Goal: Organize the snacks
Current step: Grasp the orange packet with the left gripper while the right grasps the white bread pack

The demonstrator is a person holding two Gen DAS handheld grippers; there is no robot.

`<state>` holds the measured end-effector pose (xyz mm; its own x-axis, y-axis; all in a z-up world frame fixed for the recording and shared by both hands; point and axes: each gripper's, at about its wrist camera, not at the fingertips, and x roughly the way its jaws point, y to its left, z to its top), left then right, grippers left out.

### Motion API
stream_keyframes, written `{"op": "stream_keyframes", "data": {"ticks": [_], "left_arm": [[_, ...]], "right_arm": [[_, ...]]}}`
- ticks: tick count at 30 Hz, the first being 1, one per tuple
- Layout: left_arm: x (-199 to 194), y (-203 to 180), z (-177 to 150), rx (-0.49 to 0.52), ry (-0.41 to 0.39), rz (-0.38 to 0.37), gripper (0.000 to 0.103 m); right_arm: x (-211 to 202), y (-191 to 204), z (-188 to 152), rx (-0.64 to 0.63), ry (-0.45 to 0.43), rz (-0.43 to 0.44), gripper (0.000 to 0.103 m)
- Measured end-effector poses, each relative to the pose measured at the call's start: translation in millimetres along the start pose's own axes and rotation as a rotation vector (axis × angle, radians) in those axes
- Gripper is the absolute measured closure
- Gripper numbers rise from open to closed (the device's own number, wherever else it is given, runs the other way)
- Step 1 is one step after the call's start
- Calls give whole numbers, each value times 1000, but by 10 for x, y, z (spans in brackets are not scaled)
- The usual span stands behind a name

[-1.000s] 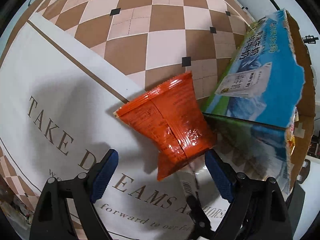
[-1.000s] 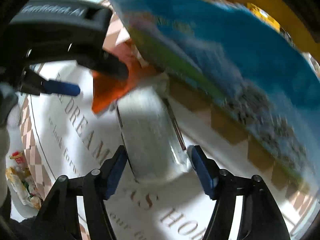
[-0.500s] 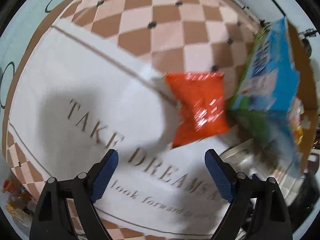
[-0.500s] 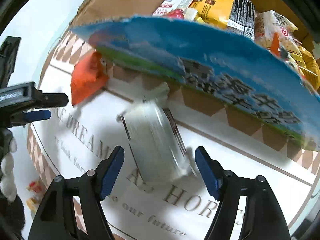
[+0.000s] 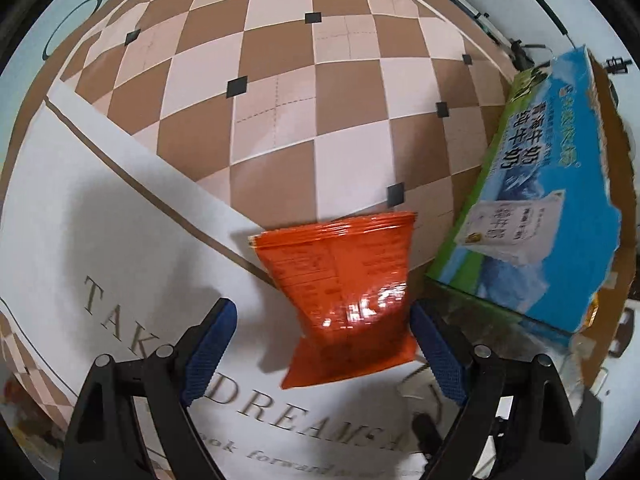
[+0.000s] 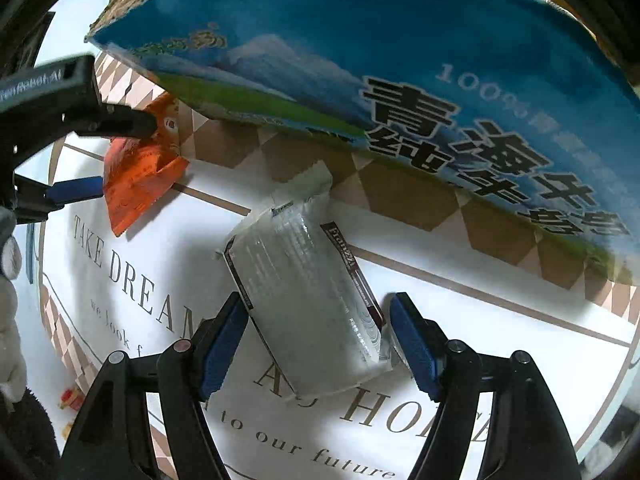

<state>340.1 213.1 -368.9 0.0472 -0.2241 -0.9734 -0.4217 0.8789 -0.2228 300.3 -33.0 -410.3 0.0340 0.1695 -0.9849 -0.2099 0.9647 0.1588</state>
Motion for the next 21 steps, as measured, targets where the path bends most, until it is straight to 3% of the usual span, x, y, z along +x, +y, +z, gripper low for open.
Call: {"op": "stream_keyframes", "data": {"ticks": [3, 5, 11, 17, 21], "left_arm": [[19, 56, -68, 28, -11, 4, 15], [24, 45, -148, 54, -15, -2, 22], [60, -192, -394, 117, -8, 14, 24], [10, -192, -341, 63, -6, -62, 24], [55, -336, -278, 90, 12, -41, 24]], "right_arm": [[60, 75, -16, -5, 17, -35, 28], [157, 234, -103, -5, 32, -56, 30], [160, 123, -319, 58, 86, -51, 32], [139, -9, -419, 123, 100, -10, 32], [86, -100, -345, 153, 106, 3, 31]]}}
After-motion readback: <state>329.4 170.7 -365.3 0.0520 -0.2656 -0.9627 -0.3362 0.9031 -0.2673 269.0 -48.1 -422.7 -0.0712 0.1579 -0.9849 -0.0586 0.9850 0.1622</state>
